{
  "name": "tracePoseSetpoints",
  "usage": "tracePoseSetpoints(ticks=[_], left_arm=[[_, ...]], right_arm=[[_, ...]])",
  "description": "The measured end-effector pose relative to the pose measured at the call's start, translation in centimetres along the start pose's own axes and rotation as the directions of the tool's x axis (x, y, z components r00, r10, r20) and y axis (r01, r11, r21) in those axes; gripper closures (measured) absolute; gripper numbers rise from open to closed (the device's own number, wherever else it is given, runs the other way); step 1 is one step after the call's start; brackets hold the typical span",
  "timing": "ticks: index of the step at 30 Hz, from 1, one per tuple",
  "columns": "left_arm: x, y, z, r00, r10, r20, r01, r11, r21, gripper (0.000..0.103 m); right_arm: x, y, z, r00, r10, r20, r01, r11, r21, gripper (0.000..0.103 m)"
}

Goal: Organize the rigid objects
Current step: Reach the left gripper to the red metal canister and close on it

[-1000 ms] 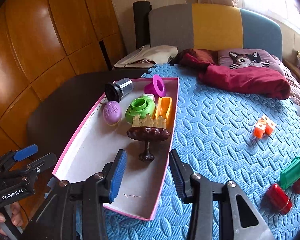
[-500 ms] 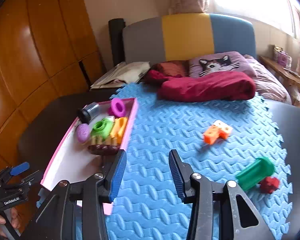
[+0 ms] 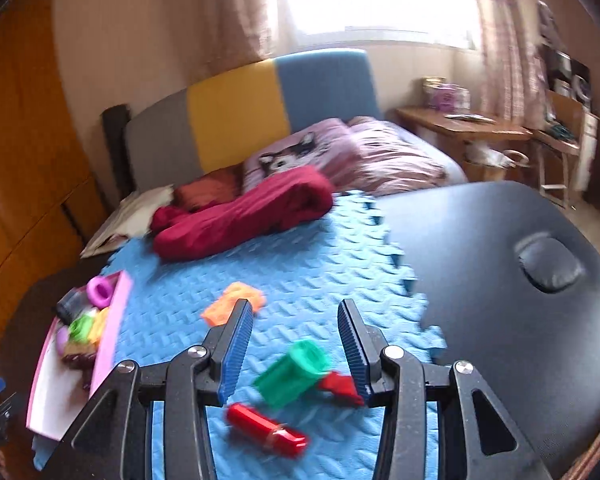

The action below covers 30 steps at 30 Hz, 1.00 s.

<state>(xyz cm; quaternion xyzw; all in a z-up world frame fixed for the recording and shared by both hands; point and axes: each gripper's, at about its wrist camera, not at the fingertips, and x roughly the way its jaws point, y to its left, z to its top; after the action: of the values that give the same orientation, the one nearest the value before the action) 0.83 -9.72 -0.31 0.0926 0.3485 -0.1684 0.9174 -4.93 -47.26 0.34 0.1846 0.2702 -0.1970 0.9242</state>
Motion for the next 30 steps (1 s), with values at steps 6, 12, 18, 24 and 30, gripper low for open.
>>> tracePoseSetpoints(ticks=[6, 12, 18, 24, 30], left_arm=[[1.7, -4.7, 1.7, 0.988, -0.147, -0.037, 0.15, 0.984, 0.092, 0.022], [5.6, -10.6, 2.8, 0.953, -0.274, -0.131, 0.295, 0.938, 0.181, 0.022], [8.0, -15.9, 3.2, 0.893, -0.399, -0.208, 0.441, 0.87, 0.22, 0.022], [8.9, -21.0, 2.9, 0.839, -0.466, -0.281, 0.534, 0.803, 0.265, 0.018], [9.6, -24.9, 2.4, 0.823, -0.476, -0.311, 0.56, 0.773, 0.299, 0.014]], right_arm=[[-0.3, -4.1, 0.3, 0.999, -0.014, 0.034, 0.007, 0.976, 0.219, 0.058], [-0.3, -5.1, 0.2, 0.999, 0.023, 0.029, -0.03, 0.962, 0.273, 0.058], [0.1, -4.8, 0.2, 0.998, 0.055, 0.015, -0.057, 0.965, 0.256, 0.056], [-0.1, -5.2, 0.2, 0.997, 0.067, 0.03, -0.073, 0.957, 0.28, 0.055], [0.1, -5.9, 0.2, 0.996, 0.086, 0.025, -0.09, 0.945, 0.316, 0.054]])
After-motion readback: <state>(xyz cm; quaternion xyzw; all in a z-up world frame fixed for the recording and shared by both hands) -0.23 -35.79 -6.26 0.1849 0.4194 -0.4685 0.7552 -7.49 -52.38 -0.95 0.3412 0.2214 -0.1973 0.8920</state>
